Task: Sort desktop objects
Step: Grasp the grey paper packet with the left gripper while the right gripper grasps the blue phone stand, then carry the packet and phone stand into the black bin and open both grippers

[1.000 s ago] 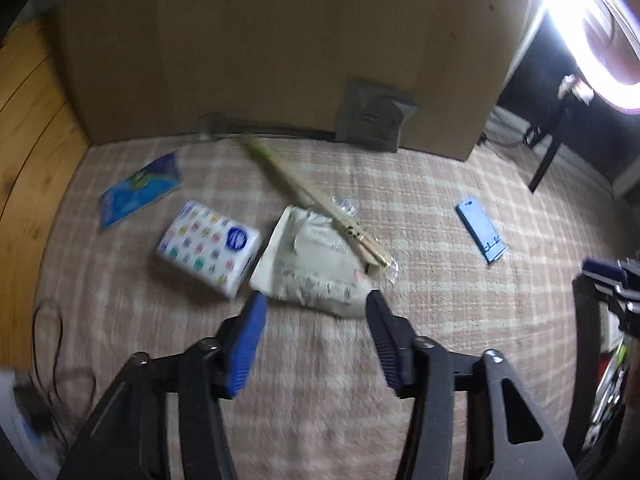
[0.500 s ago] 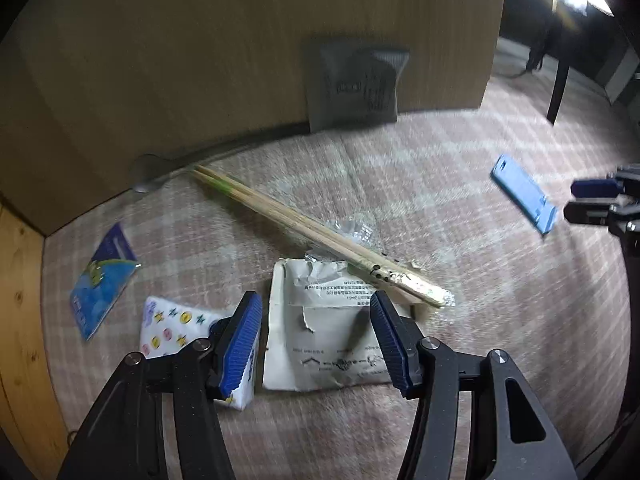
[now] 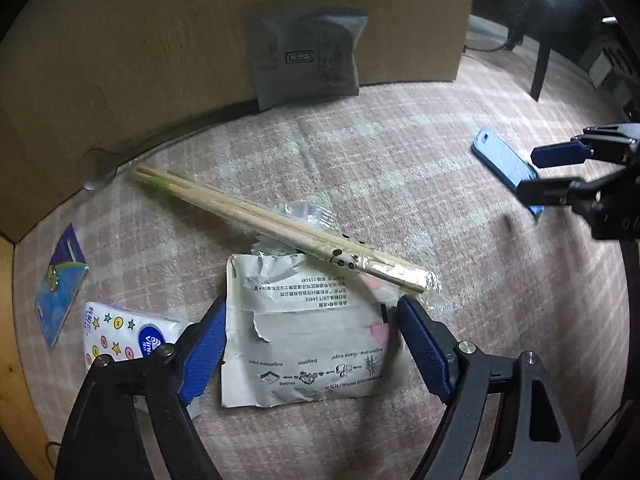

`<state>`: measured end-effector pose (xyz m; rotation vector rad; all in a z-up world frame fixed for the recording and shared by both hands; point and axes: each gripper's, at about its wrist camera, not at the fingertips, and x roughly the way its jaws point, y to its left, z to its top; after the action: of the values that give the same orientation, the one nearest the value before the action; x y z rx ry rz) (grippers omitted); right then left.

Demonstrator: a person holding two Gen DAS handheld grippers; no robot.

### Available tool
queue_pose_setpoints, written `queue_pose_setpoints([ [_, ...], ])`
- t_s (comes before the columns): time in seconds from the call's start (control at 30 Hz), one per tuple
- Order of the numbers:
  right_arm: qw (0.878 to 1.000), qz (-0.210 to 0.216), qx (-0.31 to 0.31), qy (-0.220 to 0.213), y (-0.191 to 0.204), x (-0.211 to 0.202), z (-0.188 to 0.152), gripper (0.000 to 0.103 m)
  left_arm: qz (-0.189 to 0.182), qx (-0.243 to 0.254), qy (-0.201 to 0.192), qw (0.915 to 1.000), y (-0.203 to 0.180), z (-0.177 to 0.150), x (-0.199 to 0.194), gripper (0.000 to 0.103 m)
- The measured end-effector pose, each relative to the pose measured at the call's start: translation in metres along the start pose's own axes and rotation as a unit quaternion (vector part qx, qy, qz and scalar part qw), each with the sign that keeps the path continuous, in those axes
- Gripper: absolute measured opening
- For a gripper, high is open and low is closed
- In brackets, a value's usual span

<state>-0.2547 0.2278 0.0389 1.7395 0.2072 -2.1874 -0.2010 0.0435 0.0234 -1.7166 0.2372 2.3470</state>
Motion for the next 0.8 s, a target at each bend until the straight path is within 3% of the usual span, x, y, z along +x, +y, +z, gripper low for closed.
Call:
queue_pose_setpoints([
  [0.1, 1.000, -0.015, -0.013, -0.002, 0.005, 0.004, 0.005, 0.059, 0.002, -0.005, -0.009, 0.9999, -0.004, 0.001, -0.001, 0.076],
  [0.27, 0.998, -0.044, -0.035, -0.003, 0.016, 0.008, 0.011, 0.059, 0.002, -0.005, -0.023, 0.9997, -0.014, 0.002, -0.004, 0.057],
  [0.37, 0.999, -0.042, -0.034, -0.006, 0.015, 0.007, 0.012, 0.057, 0.004, -0.008, -0.025, 0.9997, -0.017, 0.001, -0.005, 0.053],
  [0.53, 0.999, -0.039, -0.024, -0.010, 0.009, 0.003, 0.010, 0.036, -0.001, -0.018, -0.030, 0.9994, -0.019, -0.004, -0.009, 0.048],
  [0.8, 0.999, -0.036, -0.020, -0.013, 0.011, -0.002, -0.002, 0.035, -0.011, -0.032, -0.032, 0.9989, -0.030, -0.020, -0.018, 0.045],
])
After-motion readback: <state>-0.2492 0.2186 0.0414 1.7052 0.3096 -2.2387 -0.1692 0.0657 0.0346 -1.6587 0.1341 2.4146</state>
